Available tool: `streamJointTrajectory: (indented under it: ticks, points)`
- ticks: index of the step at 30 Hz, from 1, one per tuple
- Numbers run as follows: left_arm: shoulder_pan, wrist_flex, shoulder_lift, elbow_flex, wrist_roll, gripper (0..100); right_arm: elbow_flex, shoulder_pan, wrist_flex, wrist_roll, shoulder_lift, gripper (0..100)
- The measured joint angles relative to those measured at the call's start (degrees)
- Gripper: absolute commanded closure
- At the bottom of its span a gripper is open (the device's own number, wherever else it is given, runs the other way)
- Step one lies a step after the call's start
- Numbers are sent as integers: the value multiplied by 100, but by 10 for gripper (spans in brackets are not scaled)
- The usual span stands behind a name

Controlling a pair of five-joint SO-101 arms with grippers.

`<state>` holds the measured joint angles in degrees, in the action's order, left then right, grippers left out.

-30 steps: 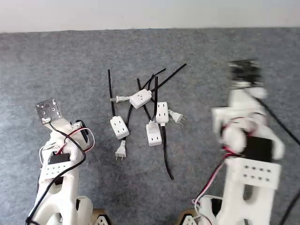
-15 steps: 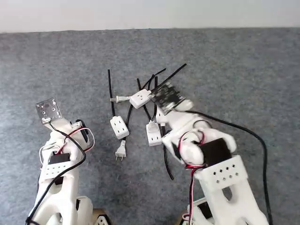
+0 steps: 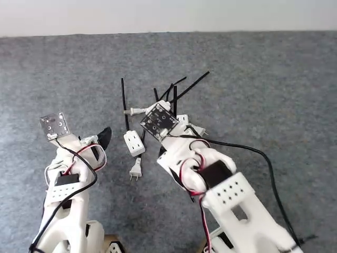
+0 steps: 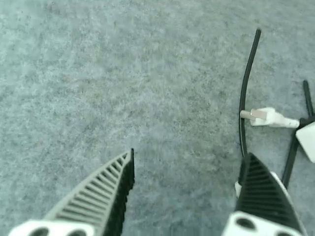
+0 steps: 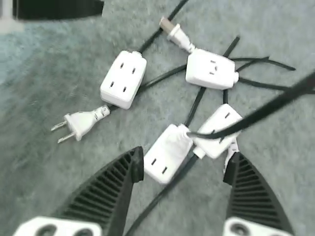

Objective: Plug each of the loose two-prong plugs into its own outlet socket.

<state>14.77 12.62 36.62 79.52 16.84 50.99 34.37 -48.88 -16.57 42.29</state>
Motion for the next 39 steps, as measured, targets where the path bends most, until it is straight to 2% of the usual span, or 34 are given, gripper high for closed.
streamJointTrajectory:
  ticks: [13, 18, 23, 24, 32, 39]
  points:
    - [114, -9, 9, 0, 0, 677, 0, -18, 1864, 18, -2171, 732]
    - [114, -9, 9, 0, 0, 677, 0, -431, 2259, 18, -2488, 755]
    - [132, -9, 9, 0, 0, 677, 0, -580, 2330, 26, -2716, 981]
    - [158, -9, 9, 0, 0, 677, 0, -571, 2338, 26, -2760, 996]
    - [158, -9, 9, 0, 0, 677, -9, -756, 2365, 35, -2769, 991]
    - [158, -9, 9, 0, 0, 677, 0, -1046, 1899, 527, -2092, 991]
